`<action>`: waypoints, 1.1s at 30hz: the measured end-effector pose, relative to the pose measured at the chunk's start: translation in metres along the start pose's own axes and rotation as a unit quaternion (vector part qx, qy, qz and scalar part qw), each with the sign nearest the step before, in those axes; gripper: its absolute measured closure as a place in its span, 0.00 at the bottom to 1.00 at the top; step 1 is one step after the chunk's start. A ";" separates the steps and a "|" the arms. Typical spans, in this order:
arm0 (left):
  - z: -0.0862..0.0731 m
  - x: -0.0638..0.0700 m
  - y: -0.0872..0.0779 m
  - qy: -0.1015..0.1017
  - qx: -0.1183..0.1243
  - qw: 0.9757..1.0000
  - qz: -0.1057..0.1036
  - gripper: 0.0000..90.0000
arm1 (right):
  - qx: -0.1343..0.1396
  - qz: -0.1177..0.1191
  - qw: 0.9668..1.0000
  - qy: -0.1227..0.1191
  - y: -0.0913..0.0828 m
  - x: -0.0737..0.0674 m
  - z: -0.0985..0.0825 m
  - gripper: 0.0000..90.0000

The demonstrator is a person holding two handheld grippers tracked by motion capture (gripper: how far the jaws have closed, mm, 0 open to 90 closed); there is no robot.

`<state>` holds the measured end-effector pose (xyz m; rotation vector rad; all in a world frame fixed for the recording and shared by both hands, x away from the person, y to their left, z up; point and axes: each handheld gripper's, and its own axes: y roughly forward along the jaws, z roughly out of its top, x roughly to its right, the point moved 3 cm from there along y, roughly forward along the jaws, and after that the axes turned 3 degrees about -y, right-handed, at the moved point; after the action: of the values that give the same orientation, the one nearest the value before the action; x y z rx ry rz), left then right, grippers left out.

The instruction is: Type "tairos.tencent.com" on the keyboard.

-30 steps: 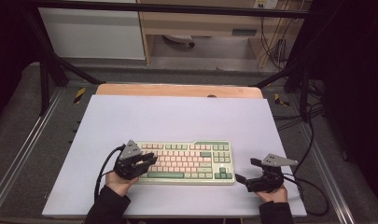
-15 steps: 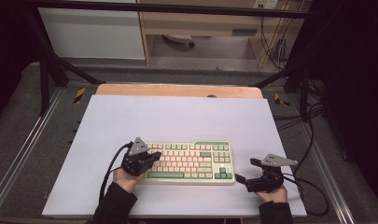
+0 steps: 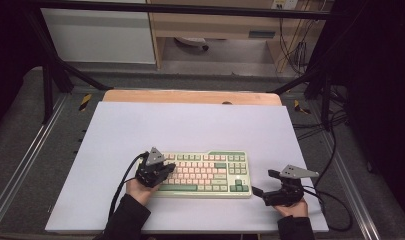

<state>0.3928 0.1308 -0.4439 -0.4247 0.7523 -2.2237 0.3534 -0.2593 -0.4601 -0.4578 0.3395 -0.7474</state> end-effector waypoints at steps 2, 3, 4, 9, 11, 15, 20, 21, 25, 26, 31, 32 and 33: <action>0.000 0.001 0.001 0.003 -0.001 1.000 0.002 1.00 | 0.002 0.000 1.000 0.001 0.000 0.000 0.000 0.03; 0.000 0.001 0.001 0.004 -0.002 1.000 0.001 1.00 | 0.002 0.000 1.000 0.001 0.000 0.000 0.000 0.03; 0.000 0.001 0.002 0.005 -0.003 1.000 0.003 1.00 | 0.002 0.000 1.000 0.001 0.000 0.000 0.000 0.03; -0.001 0.002 0.005 0.006 -0.004 1.000 0.004 1.00 | 0.000 0.001 1.000 0.000 0.000 0.000 0.000 0.03; -0.001 0.002 0.005 0.009 -0.004 1.000 0.007 1.00 | 0.001 0.000 1.000 0.000 0.000 0.000 0.000 0.03; -0.002 0.002 0.007 0.010 -0.012 1.000 0.008 1.00 | 0.000 0.001 1.000 0.000 0.000 0.000 0.000 0.03; -0.002 0.002 0.006 0.008 -0.008 1.000 0.007 1.00 | 0.001 0.001 1.000 -0.001 0.000 0.000 0.000 0.03; -0.001 0.002 0.004 0.008 -0.004 1.000 0.006 1.00 | 0.000 0.001 1.000 -0.001 0.000 0.000 0.000 0.03; 0.001 0.002 -0.003 0.009 0.006 1.000 0.002 1.00 | -0.001 0.001 1.000 0.000 0.001 0.000 0.000 0.03; 0.001 0.002 -0.006 0.008 0.010 1.000 -0.001 1.00 | -0.001 0.001 1.000 0.000 0.001 0.000 0.000 0.03; 0.003 0.003 -0.016 0.010 0.022 1.000 -0.007 1.00 | -0.001 0.001 1.000 -0.002 0.000 0.000 0.000 0.03; 0.002 0.002 -0.018 0.011 0.022 1.000 -0.007 1.00 | -0.001 0.001 1.000 -0.001 0.000 0.000 0.000 0.03; 0.002 0.002 -0.020 0.012 0.023 1.000 -0.007 1.00 | -0.001 0.001 1.000 -0.001 0.000 0.000 0.000 0.03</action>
<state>0.3812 0.1400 -0.4298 -0.3825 0.7126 -2.2581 0.3533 -0.2591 -0.4603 -0.4604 0.3392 -0.7452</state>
